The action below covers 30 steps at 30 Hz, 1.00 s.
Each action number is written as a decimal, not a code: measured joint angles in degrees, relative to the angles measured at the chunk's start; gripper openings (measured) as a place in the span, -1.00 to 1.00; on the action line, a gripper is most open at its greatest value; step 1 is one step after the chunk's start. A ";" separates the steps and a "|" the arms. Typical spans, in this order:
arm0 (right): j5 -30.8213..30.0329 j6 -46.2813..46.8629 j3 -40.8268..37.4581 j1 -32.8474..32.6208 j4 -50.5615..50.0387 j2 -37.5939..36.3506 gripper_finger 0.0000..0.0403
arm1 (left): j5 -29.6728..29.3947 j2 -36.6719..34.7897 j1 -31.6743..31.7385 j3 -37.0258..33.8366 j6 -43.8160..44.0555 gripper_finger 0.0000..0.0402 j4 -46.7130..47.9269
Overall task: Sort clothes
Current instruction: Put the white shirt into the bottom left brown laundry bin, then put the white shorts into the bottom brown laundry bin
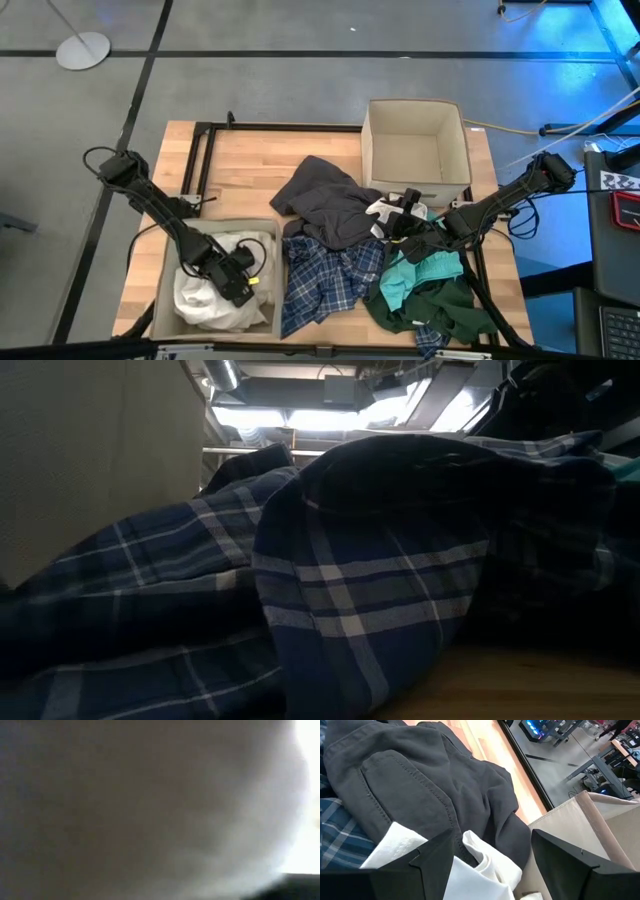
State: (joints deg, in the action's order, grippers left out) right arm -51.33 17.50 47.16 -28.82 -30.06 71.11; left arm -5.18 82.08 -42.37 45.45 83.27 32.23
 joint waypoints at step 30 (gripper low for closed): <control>10.60 -1.51 12.83 -0.09 -11.48 -0.24 0.31 | -34.29 -25.02 0.35 5.87 -35.26 -0.21 -3.90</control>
State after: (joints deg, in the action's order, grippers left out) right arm -40.73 15.99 59.99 -28.91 -41.54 70.87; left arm -39.47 57.07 -42.02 51.32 48.01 28.33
